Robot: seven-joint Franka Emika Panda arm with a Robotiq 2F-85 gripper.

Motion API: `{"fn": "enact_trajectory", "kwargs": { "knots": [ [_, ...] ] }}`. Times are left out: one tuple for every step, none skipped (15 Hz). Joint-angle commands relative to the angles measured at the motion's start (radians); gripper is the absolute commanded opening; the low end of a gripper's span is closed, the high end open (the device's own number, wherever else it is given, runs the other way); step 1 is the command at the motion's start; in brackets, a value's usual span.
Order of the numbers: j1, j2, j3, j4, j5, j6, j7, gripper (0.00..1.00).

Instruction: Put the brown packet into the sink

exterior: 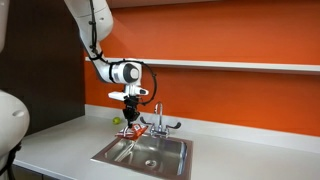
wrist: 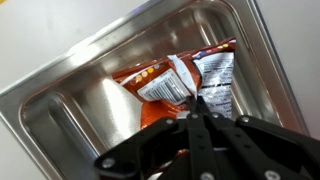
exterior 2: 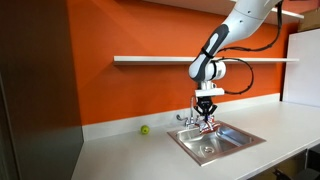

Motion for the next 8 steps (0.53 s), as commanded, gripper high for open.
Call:
{"fn": "enact_trajectory", "kwargs": {
  "knots": [
    [-0.010, 0.048, 0.000, 0.009, 0.006, 0.056, 0.004, 0.00],
    [-0.010, 0.063, -0.001, 0.011, 0.010, 0.068, 0.003, 0.00],
    [-0.010, 0.078, -0.003, 0.013, 0.012, 0.081, 0.002, 0.00],
    [-0.009, 0.092, -0.005, 0.016, 0.015, 0.092, 0.003, 0.00],
    [-0.008, 0.108, -0.008, 0.019, 0.014, 0.106, 0.004, 0.00],
    [-0.007, 0.122, -0.011, 0.022, 0.013, 0.119, 0.005, 0.00],
    [-0.007, 0.141, -0.015, 0.028, 0.012, 0.131, 0.004, 0.00],
    [-0.006, 0.157, -0.017, 0.034, 0.014, 0.141, 0.002, 0.00]
  ]
}}
